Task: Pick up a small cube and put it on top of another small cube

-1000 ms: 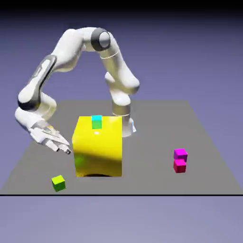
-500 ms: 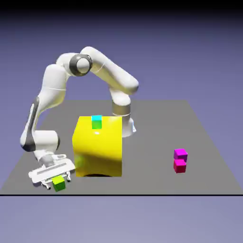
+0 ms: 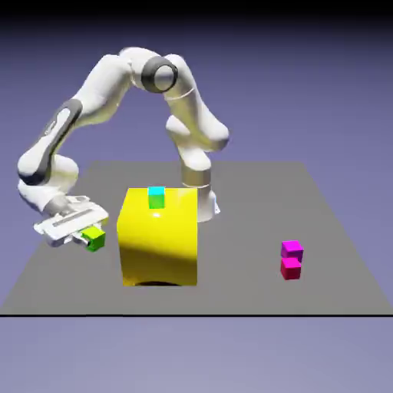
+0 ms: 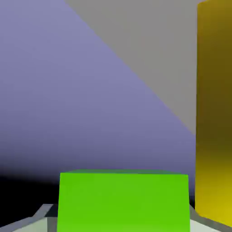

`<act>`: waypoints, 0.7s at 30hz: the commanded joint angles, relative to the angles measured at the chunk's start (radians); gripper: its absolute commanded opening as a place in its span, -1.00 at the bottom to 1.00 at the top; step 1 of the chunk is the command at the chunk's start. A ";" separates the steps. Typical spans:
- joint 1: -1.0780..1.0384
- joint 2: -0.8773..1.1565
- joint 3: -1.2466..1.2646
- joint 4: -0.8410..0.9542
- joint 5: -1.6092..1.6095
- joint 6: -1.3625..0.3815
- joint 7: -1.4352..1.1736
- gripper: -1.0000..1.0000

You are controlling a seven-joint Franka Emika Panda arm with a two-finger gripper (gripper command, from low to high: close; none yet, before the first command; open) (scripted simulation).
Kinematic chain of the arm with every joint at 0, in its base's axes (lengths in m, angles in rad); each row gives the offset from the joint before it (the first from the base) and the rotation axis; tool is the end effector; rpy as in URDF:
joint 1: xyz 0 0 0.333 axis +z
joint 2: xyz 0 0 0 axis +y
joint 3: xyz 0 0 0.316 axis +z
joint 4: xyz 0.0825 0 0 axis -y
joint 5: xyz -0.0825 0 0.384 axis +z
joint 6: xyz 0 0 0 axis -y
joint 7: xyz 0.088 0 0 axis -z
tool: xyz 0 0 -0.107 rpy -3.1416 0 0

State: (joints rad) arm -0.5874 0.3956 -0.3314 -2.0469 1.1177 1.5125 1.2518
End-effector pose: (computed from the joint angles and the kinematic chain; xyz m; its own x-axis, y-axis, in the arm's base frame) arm 0.3997 -0.3518 0.2561 -0.6644 0.0344 -0.7466 -0.6034 0.5648 0.5630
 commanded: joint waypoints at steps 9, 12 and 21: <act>0.326 -0.201 -0.315 -0.057 -0.288 -0.343 0.016 -1.00; 0.403 -0.227 -0.386 -0.091 -0.363 -0.466 -0.005 -1.00; 0.447 -0.269 -0.339 -0.262 -0.334 -0.351 -0.030 1.00</act>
State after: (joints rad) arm -0.1402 0.1267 -0.6708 -2.3091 0.7838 1.1616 1.2219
